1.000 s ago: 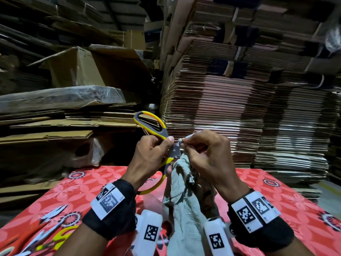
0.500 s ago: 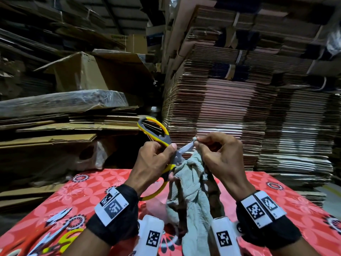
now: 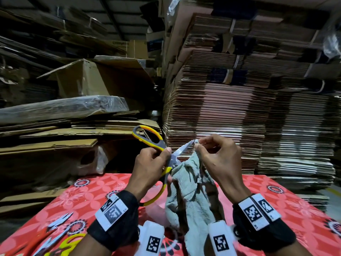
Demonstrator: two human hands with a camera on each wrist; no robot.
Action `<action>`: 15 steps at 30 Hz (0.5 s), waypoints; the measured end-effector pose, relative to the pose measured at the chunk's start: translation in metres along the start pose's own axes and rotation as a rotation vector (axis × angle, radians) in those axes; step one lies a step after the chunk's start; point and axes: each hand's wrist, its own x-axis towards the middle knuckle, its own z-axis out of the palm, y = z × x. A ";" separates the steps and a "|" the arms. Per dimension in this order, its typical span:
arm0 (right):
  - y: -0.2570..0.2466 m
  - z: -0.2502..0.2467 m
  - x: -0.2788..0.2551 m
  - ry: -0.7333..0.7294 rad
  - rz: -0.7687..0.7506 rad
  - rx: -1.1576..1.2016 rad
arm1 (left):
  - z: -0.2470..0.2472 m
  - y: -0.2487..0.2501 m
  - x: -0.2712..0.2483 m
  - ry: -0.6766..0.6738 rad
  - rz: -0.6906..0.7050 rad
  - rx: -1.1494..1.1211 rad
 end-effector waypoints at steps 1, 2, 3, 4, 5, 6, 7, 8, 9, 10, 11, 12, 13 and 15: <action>-0.003 -0.001 0.000 0.005 0.001 0.012 | 0.000 0.002 0.001 0.017 -0.017 -0.019; -0.007 -0.001 0.000 0.005 0.001 0.028 | -0.001 0.001 0.002 0.039 -0.029 -0.024; -0.011 0.000 0.000 0.000 -0.003 0.043 | -0.001 0.003 0.002 0.065 -0.032 -0.020; -0.014 0.001 -0.001 -0.007 -0.010 0.057 | -0.003 0.002 0.003 0.101 -0.034 -0.007; -0.018 0.002 -0.002 -0.020 -0.016 0.067 | -0.005 0.002 0.003 0.138 -0.031 -0.002; -0.020 0.003 -0.003 -0.036 -0.017 0.074 | -0.008 0.002 0.004 0.168 -0.027 -0.011; -0.021 0.003 -0.004 -0.057 -0.012 0.082 | -0.011 0.002 0.005 0.192 -0.023 -0.032; -0.022 0.003 -0.004 -0.084 -0.004 0.091 | -0.014 0.004 0.005 0.207 -0.026 -0.063; -0.022 0.003 -0.005 -0.113 0.006 0.102 | -0.018 0.006 0.005 0.215 -0.035 -0.099; -0.021 0.003 -0.005 -0.138 0.022 0.114 | -0.021 0.008 0.006 0.217 -0.053 -0.131; -0.020 0.003 -0.005 -0.154 0.043 0.130 | -0.025 0.011 0.006 0.208 -0.070 -0.148; -0.017 0.004 -0.004 -0.161 0.069 0.148 | -0.027 0.013 0.005 0.188 -0.092 -0.147; -0.015 0.006 -0.004 -0.161 0.093 0.164 | -0.028 0.017 0.003 0.158 -0.104 -0.137; -0.009 0.008 -0.003 -0.139 0.127 0.184 | -0.029 0.021 0.002 0.105 -0.115 -0.112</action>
